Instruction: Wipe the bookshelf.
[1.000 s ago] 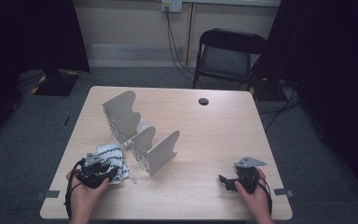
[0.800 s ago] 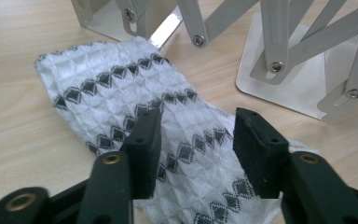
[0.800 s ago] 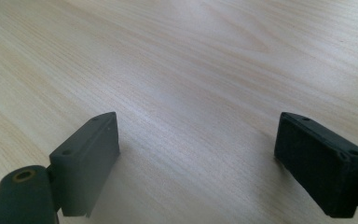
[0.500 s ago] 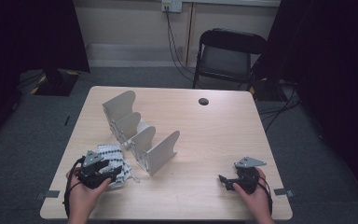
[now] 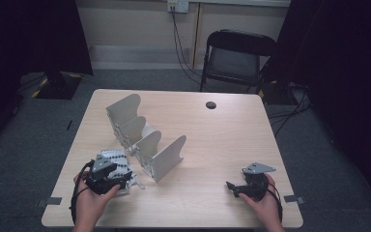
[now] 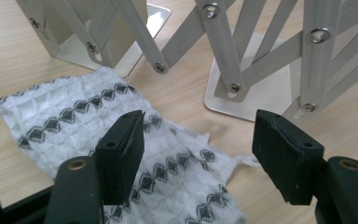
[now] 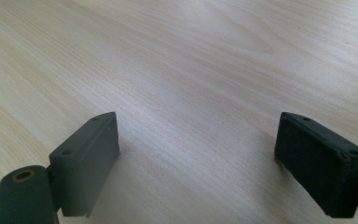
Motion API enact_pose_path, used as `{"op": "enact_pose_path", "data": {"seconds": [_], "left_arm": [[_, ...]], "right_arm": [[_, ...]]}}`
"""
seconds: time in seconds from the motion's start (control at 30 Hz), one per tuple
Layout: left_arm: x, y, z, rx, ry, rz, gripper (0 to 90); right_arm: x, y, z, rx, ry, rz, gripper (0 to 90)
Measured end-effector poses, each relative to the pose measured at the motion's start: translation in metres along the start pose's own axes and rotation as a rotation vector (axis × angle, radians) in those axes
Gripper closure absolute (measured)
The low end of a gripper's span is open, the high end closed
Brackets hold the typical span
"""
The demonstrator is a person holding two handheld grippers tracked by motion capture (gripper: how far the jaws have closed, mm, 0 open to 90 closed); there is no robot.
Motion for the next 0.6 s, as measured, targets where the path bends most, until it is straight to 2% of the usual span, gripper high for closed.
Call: {"op": "enact_pose_path", "data": {"seconds": [0.23, 0.3, 0.37, 0.47, 0.53, 0.6], "left_arm": [[-0.004, -0.006, -0.005, -0.003, 0.0, 0.004, 34.3], [-0.004, -0.007, -0.006, -0.004, 0.001, 0.009, 34.2], [-0.005, -0.006, -0.007, -0.002, -0.001, 0.007, 34.2], [-0.004, -0.004, -0.007, 0.013, -0.006, 0.007, 34.2], [-0.004, -0.003, -0.005, 0.018, -0.002, 0.007, 34.2], [-0.005, -0.003, -0.004, 0.02, 0.002, 0.005, 34.2]], "right_arm": [[0.0, 0.0, 0.0, 0.002, 0.0, -0.001, 13.1], [0.0, 0.001, 0.0, 0.01, -0.004, -0.003, 17.1], [0.0, 0.005, -0.001, 0.034, -0.011, -0.028, 22.6], [-0.004, 0.013, -0.005, 0.078, -0.006, -0.052, 22.7], [-0.01, 0.024, -0.013, 0.134, 0.002, -0.101, 23.1], [-0.017, 0.033, -0.021, 0.158, 0.007, -0.141, 23.1]]}}
Point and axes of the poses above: each handheld gripper's, and its own axes: x roughly backward along the jaws, z roughly out of its underside, y roughly to its left, the point moved 7 cm from there along -x, roughly forward along the jaws, and after that the axes turned 11 degrees about -z, right-handed, at the moved point
